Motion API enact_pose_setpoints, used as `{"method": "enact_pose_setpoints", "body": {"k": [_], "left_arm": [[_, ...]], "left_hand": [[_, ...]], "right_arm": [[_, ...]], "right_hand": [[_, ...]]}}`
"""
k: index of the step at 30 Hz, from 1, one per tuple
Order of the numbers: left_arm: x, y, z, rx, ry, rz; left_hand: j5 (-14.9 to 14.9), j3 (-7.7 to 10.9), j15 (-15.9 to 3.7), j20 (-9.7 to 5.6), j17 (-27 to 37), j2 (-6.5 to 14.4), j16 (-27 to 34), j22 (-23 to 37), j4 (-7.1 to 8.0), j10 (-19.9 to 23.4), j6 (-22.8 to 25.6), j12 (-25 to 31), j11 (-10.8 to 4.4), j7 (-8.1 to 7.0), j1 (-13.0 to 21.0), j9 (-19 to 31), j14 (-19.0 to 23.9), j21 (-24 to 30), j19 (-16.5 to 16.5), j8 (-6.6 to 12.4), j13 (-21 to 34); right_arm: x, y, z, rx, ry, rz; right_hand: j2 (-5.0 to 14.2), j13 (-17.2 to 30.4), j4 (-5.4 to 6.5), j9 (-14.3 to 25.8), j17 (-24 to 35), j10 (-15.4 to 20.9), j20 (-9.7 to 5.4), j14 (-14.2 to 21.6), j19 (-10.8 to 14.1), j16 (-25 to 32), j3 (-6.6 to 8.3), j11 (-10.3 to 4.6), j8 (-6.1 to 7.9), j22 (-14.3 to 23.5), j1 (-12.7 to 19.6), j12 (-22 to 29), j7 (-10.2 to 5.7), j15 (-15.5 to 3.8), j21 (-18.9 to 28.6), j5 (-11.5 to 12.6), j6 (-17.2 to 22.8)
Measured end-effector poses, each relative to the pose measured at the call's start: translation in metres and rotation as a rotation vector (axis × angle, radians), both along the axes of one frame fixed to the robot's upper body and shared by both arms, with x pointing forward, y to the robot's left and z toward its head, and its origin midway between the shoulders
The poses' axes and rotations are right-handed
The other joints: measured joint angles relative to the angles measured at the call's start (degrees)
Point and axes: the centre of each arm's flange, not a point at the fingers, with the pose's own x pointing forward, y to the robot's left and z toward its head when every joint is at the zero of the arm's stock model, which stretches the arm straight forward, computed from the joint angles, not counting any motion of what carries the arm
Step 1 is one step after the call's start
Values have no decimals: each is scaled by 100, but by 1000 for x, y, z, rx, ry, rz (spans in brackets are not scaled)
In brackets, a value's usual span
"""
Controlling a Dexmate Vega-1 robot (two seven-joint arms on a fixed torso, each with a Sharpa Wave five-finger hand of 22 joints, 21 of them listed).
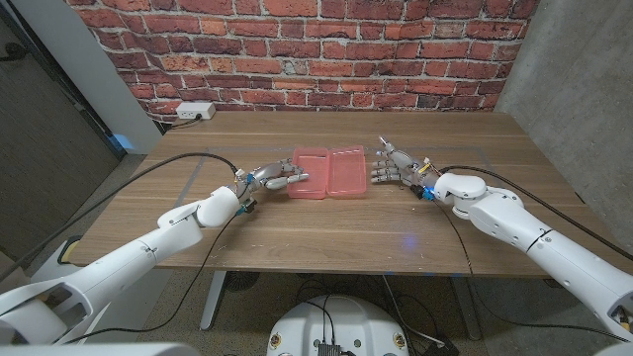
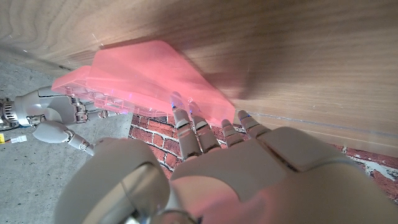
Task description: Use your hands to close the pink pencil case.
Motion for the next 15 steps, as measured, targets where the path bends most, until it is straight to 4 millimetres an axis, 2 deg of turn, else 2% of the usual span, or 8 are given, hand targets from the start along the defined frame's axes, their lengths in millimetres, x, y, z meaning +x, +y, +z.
{"method": "enact_pose_setpoints", "body": {"k": [8, 15], "left_arm": [[0, 0, -1, -3, -1, -3], [0, 0, -1, -7, -6, -6]], "left_hand": [[0, 0, -32, 0, 0, 1, -35, 0, 0, 0, 50, 0, 0, -7, -1, 0, 32, 0, 0, 0, 0], [0, 0, -32, 0, 0, 3, -34, 0, 0, 13, 49, 0, -13, -7, -3, -1, 32, 0, 0, 0, 0]], "right_arm": [[1, 8, -3, 8, 26, 39], [1, 13, -4, 22, 40, 73]], "right_hand": [[0, 0, 0, 0, 0, 0, 69, -32, -69, 0, 0, 0, 0, -27, 0, 0, 30, 31, -36, 0, -13], [0, 1, 0, 0, 0, 9, 69, -43, -69, -40, 0, 9, 0, -27, 0, 0, 40, 42, -49, 0, -23]]}}
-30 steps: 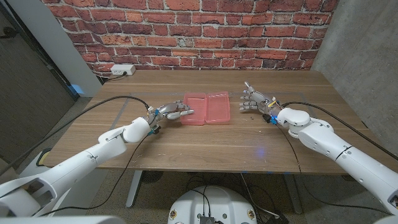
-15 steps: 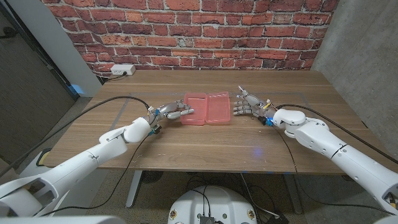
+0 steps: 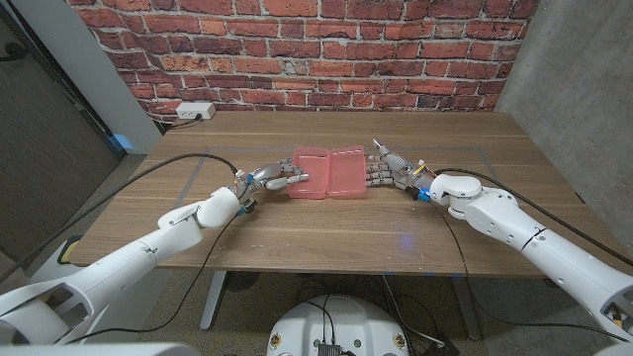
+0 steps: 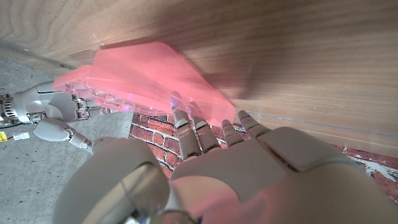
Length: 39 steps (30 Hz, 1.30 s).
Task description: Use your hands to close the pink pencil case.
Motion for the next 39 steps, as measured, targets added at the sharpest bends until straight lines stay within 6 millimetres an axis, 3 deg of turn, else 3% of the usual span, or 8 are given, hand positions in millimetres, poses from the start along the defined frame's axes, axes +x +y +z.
{"method": "enact_pose_setpoints", "body": {"k": [4, 11, 26, 31, 35, 39], "left_arm": [[0, 0, 0, -2, -1, 0], [1, -1, 0, -2, -3, 0], [2, -6, 0, 0, -7, -9], [2, -8, 1, 1, -6, -12], [3, -9, 1, 1, -6, -13], [4, -10, 1, 1, -4, -15]], "left_hand": [[0, 0, 0, 0, 0, 59, 0, 0, 0, 17, 20, 0, -18, 20, -56, 0, 0, 0, 0, 0, 0], [0, 0, 2, 0, -4, 81, -9, 0, 0, 17, 20, -43, -17, 20, -32, 0, -2, 0, 0, -22, 0], [0, 0, 1, 32, 8, 23, -9, 0, 0, 79, 82, -43, -16, 21, 26, -1, -1, 0, 32, -22, 0], [0, 0, 23, 32, 8, 58, -9, 0, 0, 79, 82, -43, -16, 21, -9, -1, 22, 0, 32, -22, 0], [0, 0, 23, 32, 8, 75, -9, 0, 0, 79, 82, -43, -16, 21, -26, -1, 22, 0, 31, -42, 0], [0, 0, 23, 32, 8, 74, -9, 0, 0, 79, 82, -43, -16, 21, -26, -1, 22, 0, 31, -42, 0]], "right_arm": [[-2, 2, 2, 24, -2, 20], [-6, 5, 6, 62, -10, 57], [-17, 11, 18, 96, -46, 99], [-22, 11, 24, 109, -61, 110], [-25, 13, 27, 117, -71, 120], [-28, 15, 31, 119, -81, 131]], "right_hand": [[0, 0, 0, 0, 0, 379, -24, 3, 19, 0, 0, 18, 0, -22, 0, 86, 79, -3, -32, 0, 79], [0, 0, 0, 0, 0, 763, -66, 72, -18, 0, 0, -167, 0, -26, 0, 180, 113, -136, -83, 0, 113], [30, 0, 17, 0, 0, 802, -175, 108, 94, 0, 17, -206, 0, -26, -30, 184, 141, -290, -83, 0, 84], [30, 0, 17, 0, 1, 552, -206, 149, 125, 0, 17, -368, 0, -10, -30, 66, 90, -268, -83, 0, 135], [30, 0, 17, 0, 1, 522, -226, 233, 146, 0, 17, -356, 0, -10, -30, 66, 90, -291, -83, 0, 135], [61, 9, 19, -14, 4, 728, -224, 376, 228, 24, 19, -436, 168, 13, 1, 74, -57, -433, -83, 0, 557]]}}
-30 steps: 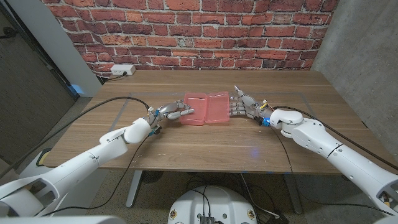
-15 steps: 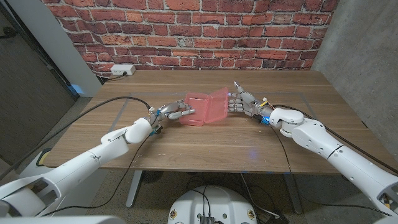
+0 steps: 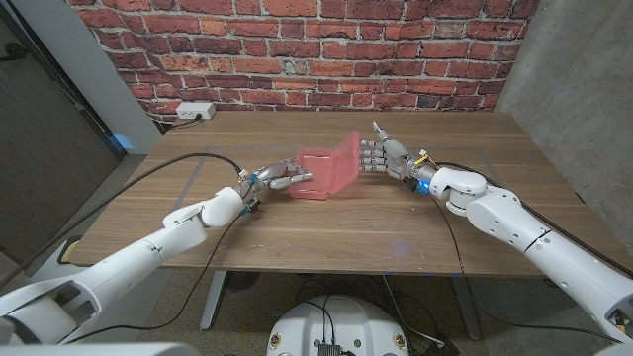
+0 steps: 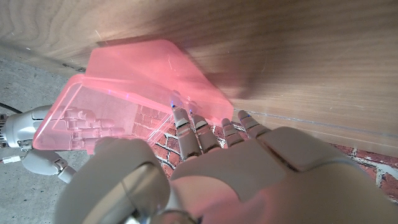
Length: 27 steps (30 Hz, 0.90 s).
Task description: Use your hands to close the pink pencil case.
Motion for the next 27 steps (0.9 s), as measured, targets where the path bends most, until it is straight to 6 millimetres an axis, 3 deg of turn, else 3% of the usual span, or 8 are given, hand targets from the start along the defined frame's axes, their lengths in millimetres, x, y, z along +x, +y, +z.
{"method": "enact_pose_setpoints", "body": {"k": [3, 6, 9, 12, 27], "left_arm": [[0, -1, 0, 0, 0, -2], [1, -1, 0, 0, 0, -3], [2, -2, 0, 0, 0, -5], [2, -2, 1, 1, 1, -8], [5, -4, 3, 2, 2, -23]], "left_hand": [[0, 0, 0, 0, 0, 0, 0, 0, 0, 0, 21, 0, 0, -21, 0, 0, 0, 0, 0, 0, 0], [0, 0, 0, 0, 0, 0, 0, 0, 0, 0, 21, 0, 0, -21, 0, 0, 0, 0, 0, 0, 0], [0, 0, 0, 0, 0, -1, 0, 0, 0, 0, 22, 0, 0, -19, 1, 0, 0, 0, 0, 0, 0], [0, 0, -1, 0, 0, -1, 0, 0, 0, 0, 52, 0, 0, 10, 1, 0, -1, 0, 0, 0, 0], [0, 0, -1, -22, -1, -51, 0, 0, 0, 0, 72, -45, 0, -11, 51, 0, -1, 0, 22, -22, 0]], "right_arm": [[-2, 2, 2, -1, -6, 7], [-4, 4, 4, 0, -8, 13], [-5, 6, 6, 0, -10, 17], [-6, 8, 8, -1, -13, 24], [-8, 26, 13, -24, -16, 79]], "right_hand": [[28, 6, 30, 0, 10, 283, -11, 100, 10, 0, 30, -245, 139, 4, -28, 93, -125, -100, 0, 0, 508], [32, 7, 30, 0, 10, 566, 28, 124, 51, 0, 30, -614, 224, 31, -32, 173, -400, -123, 0, 0, 968], [32, 3, 30, 0, 10, 749, 85, 164, -7, 0, 30, -796, 274, 31, -32, 221, -565, -104, 0, 0, 1277], [62, -10, 29, 0, 10, 817, 92, 164, -13, 0, 30, -792, 300, 31, -2, 233, -620, -103, 0, 0, 1435], [62, -10, 54, 1, 9, 831, 122, 116, -44, -34, 54, -793, 300, 30, -2, 233, -601, -56, -57, 0, 1533]]}}
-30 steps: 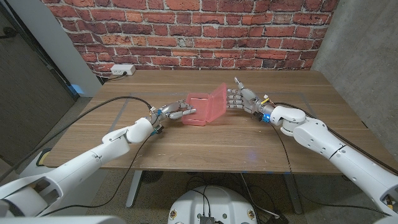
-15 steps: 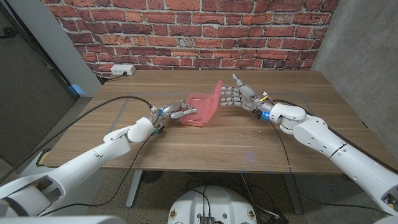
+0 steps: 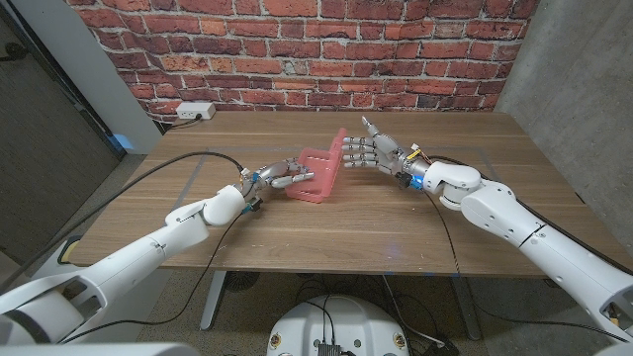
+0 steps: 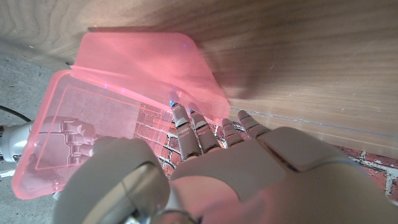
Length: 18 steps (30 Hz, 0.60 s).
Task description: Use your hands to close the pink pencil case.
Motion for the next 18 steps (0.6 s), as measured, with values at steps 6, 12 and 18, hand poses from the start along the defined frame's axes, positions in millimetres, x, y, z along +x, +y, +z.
{"method": "enact_pose_setpoints", "body": {"k": [6, 12, 18], "left_arm": [[1, -1, 0, -3, 0, -2], [2, -1, 0, -5, 0, -1], [3, -1, -1, -13, 6, 0]], "left_hand": [[0, 0, 0, 0, 0, 52, 0, 0, 0, 29, 31, 0, -18, 31, -52, 0, 0, 0, -1, 0, 0], [0, 0, 0, 1, 0, 51, 0, 0, 0, 73, 31, 0, -11, 31, -51, 0, 0, 0, -1, 0, 0], [0, -66, 13, 1, 7, 62, 0, 0, 68, 94, 31, 0, 10, 31, -100, 0, 13, 0, -1, -40, 4]], "right_arm": [[2, 8, -1, -19, 10, 31], [4, 17, 0, -39, 11, 64], [5, 23, 2, -56, 8, 87]], "right_hand": [[0, 0, 0, 0, 0, -44, 16, -73, -61, -11, 0, 44, -29, 0, 0, -24, 85, 34, -22, 0, -23], [0, 0, 0, 0, -1, -95, 56, -108, -168, -11, 0, 135, -95, -1, 0, -67, 84, 231, -87, 0, -23], [0, 0, 0, 0, -1, -95, 80, -152, -207, -33, 0, 135, -95, -1, 0, -67, 84, 193, -87, 0, -23]]}}
